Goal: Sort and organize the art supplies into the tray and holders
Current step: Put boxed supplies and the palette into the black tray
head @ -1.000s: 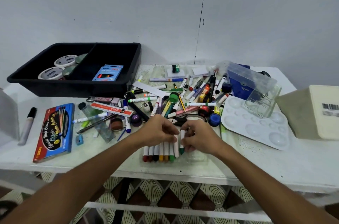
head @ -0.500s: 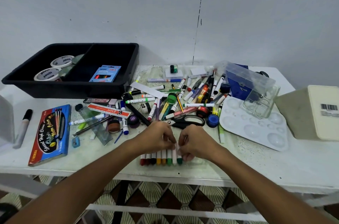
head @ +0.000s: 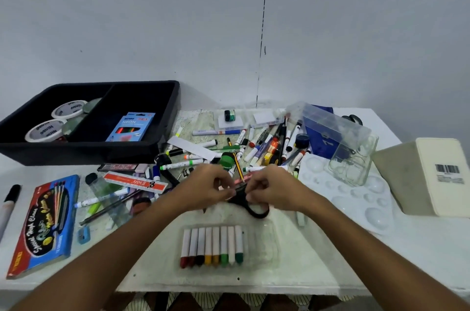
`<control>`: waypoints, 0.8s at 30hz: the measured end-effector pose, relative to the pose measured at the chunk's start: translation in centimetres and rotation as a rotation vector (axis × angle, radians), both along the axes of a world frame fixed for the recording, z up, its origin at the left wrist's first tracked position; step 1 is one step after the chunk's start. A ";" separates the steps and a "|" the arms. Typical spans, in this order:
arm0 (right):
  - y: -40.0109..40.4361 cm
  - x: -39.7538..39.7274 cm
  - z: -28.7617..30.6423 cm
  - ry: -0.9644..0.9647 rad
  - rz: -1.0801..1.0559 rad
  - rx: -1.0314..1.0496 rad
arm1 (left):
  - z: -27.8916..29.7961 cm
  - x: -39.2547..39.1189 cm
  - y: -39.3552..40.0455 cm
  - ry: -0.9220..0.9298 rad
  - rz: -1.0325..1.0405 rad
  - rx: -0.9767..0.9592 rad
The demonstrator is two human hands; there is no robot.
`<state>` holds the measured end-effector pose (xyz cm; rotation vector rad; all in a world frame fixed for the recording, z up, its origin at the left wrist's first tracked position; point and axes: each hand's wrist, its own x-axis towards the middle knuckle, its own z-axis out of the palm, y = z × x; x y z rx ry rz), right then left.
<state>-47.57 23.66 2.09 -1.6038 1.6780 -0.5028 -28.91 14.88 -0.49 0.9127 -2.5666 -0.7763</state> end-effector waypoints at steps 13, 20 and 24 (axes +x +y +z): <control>-4.5 -13.7 0.0 0.273 -0.491 -0.252 | -0.3 -8.5 -7.6 -0.217 0.152 -0.296; -4.0 -13.4 -1.7 0.627 -0.338 -0.236 | -1.6 -9.9 -8.5 -0.359 0.118 -0.391; -4.4 -12.3 -2.7 0.771 -0.307 -0.151 | -2.0 -10.0 -8.7 -0.343 0.111 -0.363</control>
